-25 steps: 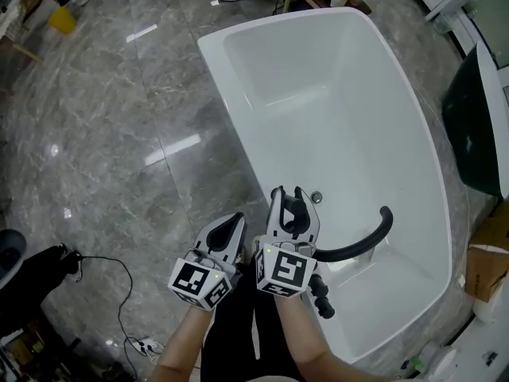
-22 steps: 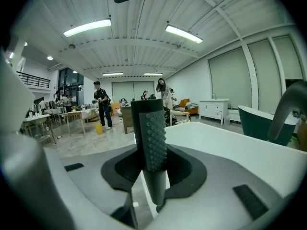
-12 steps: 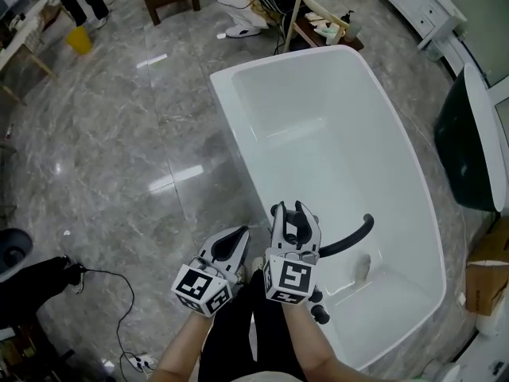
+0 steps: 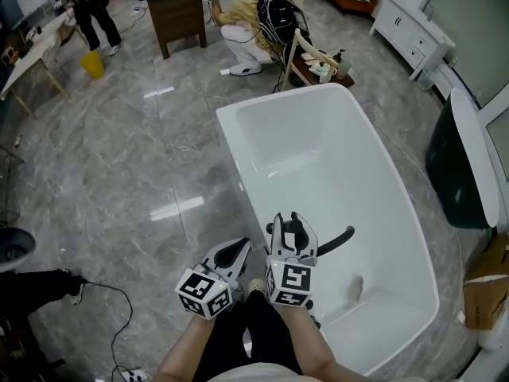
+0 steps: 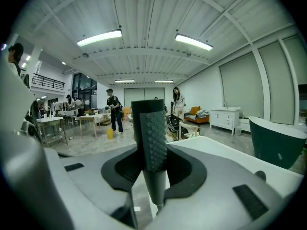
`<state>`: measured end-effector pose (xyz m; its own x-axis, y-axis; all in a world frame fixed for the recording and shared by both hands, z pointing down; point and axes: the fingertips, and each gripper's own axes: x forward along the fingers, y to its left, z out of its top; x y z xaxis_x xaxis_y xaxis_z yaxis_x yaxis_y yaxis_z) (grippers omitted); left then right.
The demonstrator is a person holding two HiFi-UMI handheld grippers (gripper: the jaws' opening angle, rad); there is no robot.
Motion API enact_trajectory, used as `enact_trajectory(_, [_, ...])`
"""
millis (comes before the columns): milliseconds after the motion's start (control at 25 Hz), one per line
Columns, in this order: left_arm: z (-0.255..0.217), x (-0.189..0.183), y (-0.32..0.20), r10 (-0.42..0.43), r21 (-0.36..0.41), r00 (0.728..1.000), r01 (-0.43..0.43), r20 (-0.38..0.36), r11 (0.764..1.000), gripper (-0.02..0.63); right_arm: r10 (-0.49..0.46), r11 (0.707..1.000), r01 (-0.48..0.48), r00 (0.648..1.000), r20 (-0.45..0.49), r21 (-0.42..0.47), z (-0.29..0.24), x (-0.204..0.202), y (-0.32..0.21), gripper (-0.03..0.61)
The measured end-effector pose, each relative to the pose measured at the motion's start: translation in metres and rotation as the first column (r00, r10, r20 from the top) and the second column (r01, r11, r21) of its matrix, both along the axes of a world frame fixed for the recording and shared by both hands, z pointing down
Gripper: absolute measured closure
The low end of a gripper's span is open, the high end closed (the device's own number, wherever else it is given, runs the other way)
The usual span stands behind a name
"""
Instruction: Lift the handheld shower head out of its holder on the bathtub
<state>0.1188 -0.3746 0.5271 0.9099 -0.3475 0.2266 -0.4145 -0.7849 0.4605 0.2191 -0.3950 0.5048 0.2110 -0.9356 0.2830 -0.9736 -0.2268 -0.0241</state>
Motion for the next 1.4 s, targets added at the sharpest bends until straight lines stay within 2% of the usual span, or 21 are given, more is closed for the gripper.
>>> enact_trajectory(280, [-0.034,0.004,0.002,0.015,0.072,1.000,-0.015,0.000,0.997,0.600,-0.036,0.999,0.037,0.999,-0.010,0.030,-0.031,-0.003,0.008,0.446])
enact_trajectory(520, [-0.059,0.009,0.015,0.062,0.112,0.998,-0.060,-0.011,0.992,0.600,-0.113,0.993,0.114,0.993,-0.016,0.034,-0.056,-0.017,0.016,0.446])
enact_trajectory(800, [-0.080,0.018,0.022,0.122,0.157,0.993,-0.119,-0.009,0.981,0.600,-0.139,0.989,0.139,0.990,-0.014,0.047,-0.081,-0.012,0.021,0.446])
enact_trajectory(1000, [-0.097,0.019,0.024,0.133,0.171,0.991,-0.125,-0.034,0.977,0.600,-0.165,0.983,0.167,0.986,-0.033,0.071,-0.108,-0.014,0.022,0.446])
enact_trajectory(1240, [-0.104,0.020,0.022,0.150,0.162,0.988,-0.144,-0.026,0.976,0.600,-0.224,0.970,0.228,0.973,-0.057,0.082,-0.134,-0.021,0.020,0.446])
enact_trajectory(1400, [-0.118,0.020,0.020,0.167,0.190,0.985,-0.156,-0.044,0.969,0.600,-0.248,0.963,0.253,0.967,-0.062,0.097,-0.150,-0.020,0.020,0.446])
